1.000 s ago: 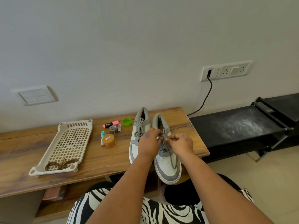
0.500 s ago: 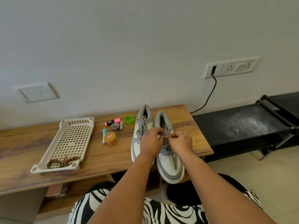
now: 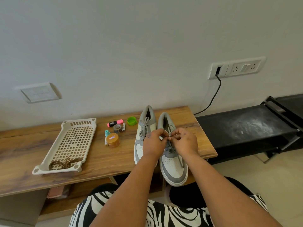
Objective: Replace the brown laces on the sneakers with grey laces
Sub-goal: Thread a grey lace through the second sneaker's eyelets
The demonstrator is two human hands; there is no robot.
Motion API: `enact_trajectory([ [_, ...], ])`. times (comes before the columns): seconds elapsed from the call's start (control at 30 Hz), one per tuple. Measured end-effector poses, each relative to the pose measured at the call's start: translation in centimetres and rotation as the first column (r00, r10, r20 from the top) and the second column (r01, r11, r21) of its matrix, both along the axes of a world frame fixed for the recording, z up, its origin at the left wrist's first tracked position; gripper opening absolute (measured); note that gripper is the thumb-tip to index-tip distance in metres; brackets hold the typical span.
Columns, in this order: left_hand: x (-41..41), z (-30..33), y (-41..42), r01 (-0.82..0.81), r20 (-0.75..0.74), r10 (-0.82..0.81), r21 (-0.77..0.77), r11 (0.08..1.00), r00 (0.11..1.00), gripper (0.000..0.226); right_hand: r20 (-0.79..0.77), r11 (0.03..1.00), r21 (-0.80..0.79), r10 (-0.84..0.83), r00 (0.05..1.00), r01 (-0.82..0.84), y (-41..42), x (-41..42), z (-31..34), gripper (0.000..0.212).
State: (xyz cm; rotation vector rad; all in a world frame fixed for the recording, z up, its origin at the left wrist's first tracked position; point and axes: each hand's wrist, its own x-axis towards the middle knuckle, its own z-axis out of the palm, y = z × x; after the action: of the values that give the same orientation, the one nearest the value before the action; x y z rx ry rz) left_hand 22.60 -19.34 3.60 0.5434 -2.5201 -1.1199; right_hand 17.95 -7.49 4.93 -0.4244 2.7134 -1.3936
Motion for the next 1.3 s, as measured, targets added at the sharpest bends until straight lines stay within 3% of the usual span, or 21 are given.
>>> enact_trajectory([
  [0.17,0.0,-0.3,0.0,0.023,0.015,-0.022,-0.042,0.999,1.000,0.009,-0.127,0.978,0.201,0.085,0.988,-0.058,0.4,-0.4,0.4,0.009],
  [0.37,0.1,-0.1,-0.1,0.015,0.007,-0.014,-0.013,1.000,1.000,0.009,-0.074,0.990,0.008,0.141,0.987,-0.141,0.6,-1.7,1.2,0.009],
  [0.53,0.0,-0.3,0.1,0.002,-0.022,-0.004,-0.108,0.994,1.000,0.010,-0.038,0.940,0.108,0.330,0.943,-0.325,1.0,-2.8,1.8,0.029],
  [0.67,-0.2,-0.7,-0.1,0.006,-0.035,-0.011,-0.137,0.991,0.999,0.005,-0.010,0.902,0.212,0.387,0.922,-0.376,0.5,-3.5,1.6,0.023],
  [0.9,-0.1,-1.3,-0.7,0.040,-0.068,-0.048,-0.107,0.993,0.997,0.003,0.085,0.858,0.237,0.449,0.890,-0.456,0.3,-4.6,2.1,0.011],
  [1.17,0.1,-1.4,-0.8,0.092,-0.053,-0.090,0.045,0.995,0.995,0.036,0.125,0.880,0.173,0.426,0.896,-0.442,0.5,-4.9,2.0,0.009],
  [1.3,0.0,-1.0,-0.8,0.091,-0.050,-0.088,0.044,0.995,0.995,0.042,0.117,0.883,0.188,0.414,0.903,-0.430,0.5,-4.8,2.0,0.010],
])
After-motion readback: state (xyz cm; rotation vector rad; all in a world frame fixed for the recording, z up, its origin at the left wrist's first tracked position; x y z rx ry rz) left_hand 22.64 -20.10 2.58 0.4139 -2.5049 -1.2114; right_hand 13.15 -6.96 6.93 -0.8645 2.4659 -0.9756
